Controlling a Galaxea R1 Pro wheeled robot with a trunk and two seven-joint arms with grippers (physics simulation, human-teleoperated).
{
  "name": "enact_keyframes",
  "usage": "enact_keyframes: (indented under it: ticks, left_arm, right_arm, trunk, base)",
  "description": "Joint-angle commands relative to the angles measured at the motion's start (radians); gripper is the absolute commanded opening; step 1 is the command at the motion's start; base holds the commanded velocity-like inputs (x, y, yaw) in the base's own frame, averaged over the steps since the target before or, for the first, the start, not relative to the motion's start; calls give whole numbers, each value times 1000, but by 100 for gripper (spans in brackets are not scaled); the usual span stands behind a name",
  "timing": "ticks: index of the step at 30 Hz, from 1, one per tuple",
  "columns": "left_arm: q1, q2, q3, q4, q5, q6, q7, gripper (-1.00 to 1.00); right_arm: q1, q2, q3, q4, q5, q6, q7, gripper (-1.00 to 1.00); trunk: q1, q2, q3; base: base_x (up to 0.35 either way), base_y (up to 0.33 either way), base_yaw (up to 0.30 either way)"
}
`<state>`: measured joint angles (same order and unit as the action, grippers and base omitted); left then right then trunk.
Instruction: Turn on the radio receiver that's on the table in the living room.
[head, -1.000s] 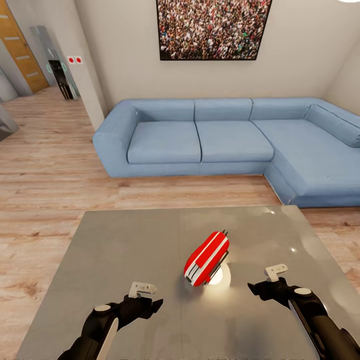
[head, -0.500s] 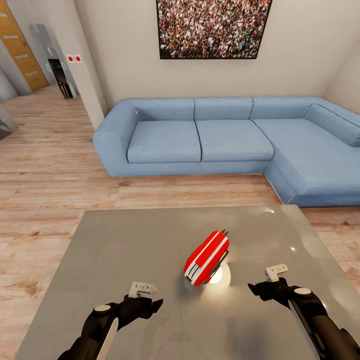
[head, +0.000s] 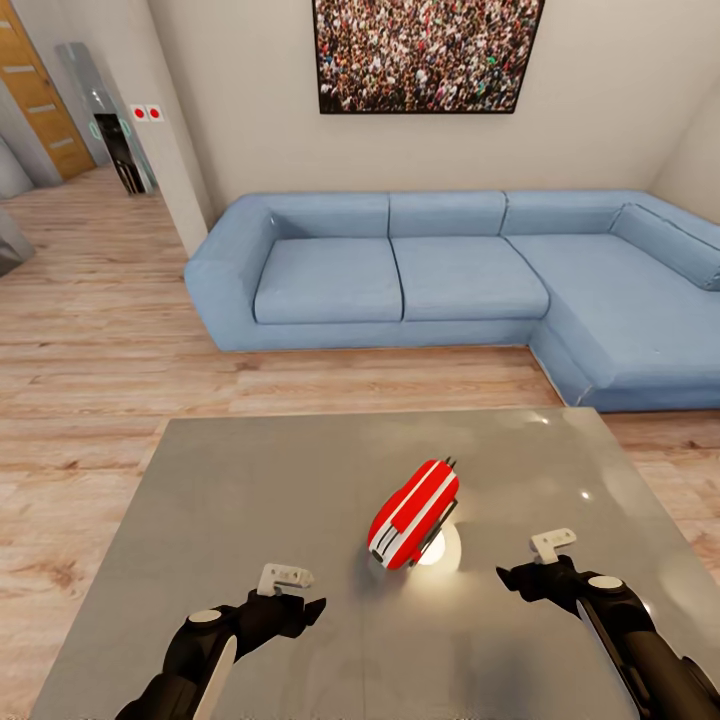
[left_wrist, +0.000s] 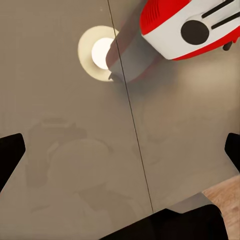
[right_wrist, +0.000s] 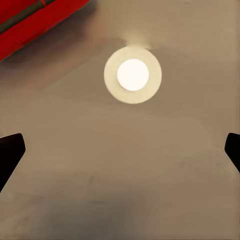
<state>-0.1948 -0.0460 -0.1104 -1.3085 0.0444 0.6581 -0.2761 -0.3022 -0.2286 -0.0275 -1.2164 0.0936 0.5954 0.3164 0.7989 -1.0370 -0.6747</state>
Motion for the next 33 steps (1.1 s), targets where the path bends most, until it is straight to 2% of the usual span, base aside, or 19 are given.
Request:
enact_keyframes:
  ticks: [1, 12, 33]
  left_arm:
    - [0, 0, 0, 0, 0, 0, 0, 100]
    - [0, 0, 0, 0, 0, 0, 0, 100]
    - [0, 0, 0, 0, 0, 0, -2, 100]
  right_arm:
    - [0, 0, 0, 0, 0, 0, 0, 100]
    - [0, 0, 0, 0, 0, 0, 0, 100]
    - [0, -6, 1, 0, 0, 0, 5, 100]
  trunk:
    - [0, 0, -2]
    - [0, 0, -16]
    - [0, 0, -18]
  base:
    - [0, 0, 0]
    - [0, 0, 0]
    - [0, 0, 0]
